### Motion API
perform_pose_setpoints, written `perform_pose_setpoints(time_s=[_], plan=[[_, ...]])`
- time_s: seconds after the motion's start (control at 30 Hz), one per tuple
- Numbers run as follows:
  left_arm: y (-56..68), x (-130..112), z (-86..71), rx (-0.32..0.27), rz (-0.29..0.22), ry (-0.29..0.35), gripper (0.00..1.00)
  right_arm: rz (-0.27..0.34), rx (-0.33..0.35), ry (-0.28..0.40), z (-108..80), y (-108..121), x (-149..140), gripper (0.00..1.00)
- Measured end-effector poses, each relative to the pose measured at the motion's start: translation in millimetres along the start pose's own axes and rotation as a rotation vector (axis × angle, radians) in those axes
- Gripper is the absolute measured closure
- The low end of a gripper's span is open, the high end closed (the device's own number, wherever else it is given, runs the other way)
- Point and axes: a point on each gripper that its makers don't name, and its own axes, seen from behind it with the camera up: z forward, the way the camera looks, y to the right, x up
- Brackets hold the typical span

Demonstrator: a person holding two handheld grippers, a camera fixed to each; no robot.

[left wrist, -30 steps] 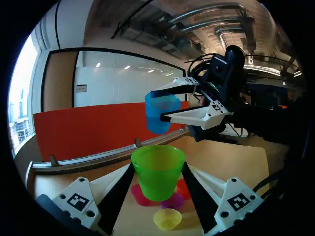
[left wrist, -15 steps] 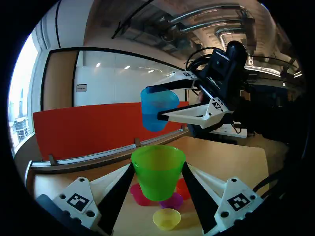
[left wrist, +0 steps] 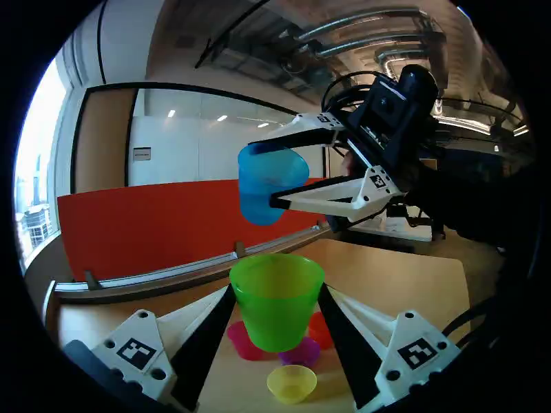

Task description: Pour water

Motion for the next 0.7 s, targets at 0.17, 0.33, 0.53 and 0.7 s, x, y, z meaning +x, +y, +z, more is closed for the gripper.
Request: perform_pose_setpoints(time_s=[0.17,0.33,0.53,0.7], plan=[[-0.4,0.5,-0.3,0.000,-0.002,0.001,0.15,-0.028,0.012,-0.003,3.4,-2.5,2.6,0.06],[-0.3,1.3,-0.4,0.000,0.000,0.001,0.15,-0.048,0.016,-0.008,6.3,-2.7,4.2,0.06],[0.1,1.6,-0.1,-0.002,-0.001,0.003,0.15,-0.072,0.023,-0.012,10.0,-2.4,5.4,0.06],[0.8,1.4,0.3,-0.004,-0.003,0.004,0.15,-0.095,0.025,-0.018,12.5,-2.2,5.3,0.06]])
